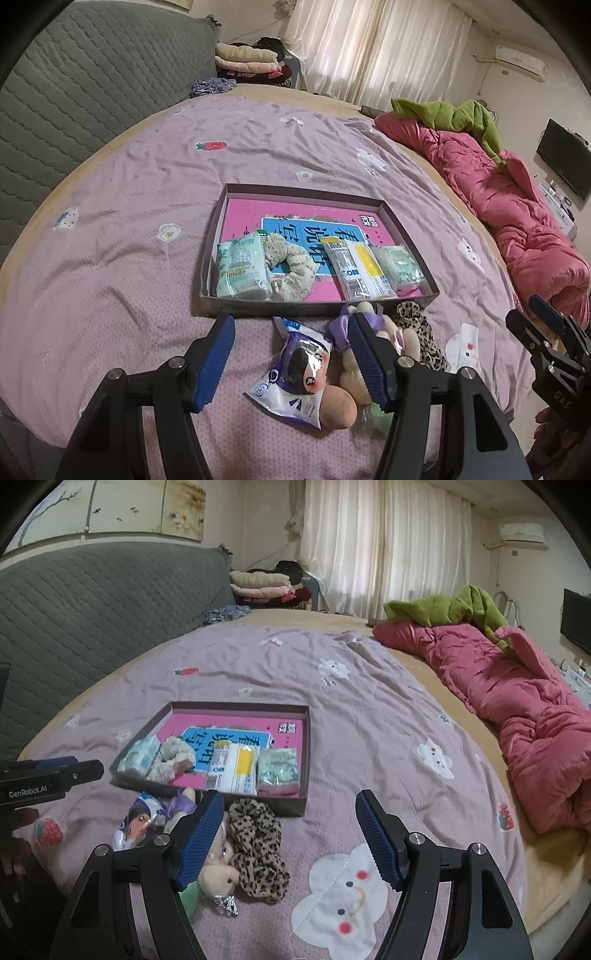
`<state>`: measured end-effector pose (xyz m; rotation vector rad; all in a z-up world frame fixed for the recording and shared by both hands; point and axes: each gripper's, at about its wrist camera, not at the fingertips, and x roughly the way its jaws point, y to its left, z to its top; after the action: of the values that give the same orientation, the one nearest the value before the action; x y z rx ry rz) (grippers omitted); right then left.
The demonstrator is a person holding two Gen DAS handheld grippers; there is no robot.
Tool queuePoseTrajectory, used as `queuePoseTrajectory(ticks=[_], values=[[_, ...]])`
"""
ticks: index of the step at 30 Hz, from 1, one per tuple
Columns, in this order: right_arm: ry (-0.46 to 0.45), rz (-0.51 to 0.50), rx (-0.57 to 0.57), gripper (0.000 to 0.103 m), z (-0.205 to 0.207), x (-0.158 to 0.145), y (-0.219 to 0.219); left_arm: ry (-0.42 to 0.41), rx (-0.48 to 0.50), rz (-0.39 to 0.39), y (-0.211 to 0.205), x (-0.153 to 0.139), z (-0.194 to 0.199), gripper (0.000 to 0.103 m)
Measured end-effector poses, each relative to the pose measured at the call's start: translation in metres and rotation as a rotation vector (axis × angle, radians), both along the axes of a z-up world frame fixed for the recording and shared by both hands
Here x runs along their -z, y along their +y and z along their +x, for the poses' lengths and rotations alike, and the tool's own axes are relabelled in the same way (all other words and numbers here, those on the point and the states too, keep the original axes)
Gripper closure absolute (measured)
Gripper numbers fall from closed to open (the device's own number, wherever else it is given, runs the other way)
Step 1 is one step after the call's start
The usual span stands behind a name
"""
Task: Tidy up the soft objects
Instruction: 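Move both open grippers back toward the plush toys beside the tray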
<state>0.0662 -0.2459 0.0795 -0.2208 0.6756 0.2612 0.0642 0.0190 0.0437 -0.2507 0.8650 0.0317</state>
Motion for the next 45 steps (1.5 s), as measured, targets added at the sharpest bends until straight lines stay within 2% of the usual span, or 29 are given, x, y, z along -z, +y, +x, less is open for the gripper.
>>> queuePoseTrajectory(ticks=[13,36,45], values=[[0.044,-0.026,-0.030,0.028,-0.007,0.016,0.002,0.030,0.022,0.002,-0.003,0.010,-0.005,0.040],[0.190,0.002,-0.022,0.028,0.011,0.071,-0.004,0.141,0.051,-0.013,-0.011,0.054,0.005,0.040],[0.214,0.012,-0.028,0.028,0.022,0.082,-0.005,0.180,0.056,-0.008,-0.014,0.071,0.013,0.040]])
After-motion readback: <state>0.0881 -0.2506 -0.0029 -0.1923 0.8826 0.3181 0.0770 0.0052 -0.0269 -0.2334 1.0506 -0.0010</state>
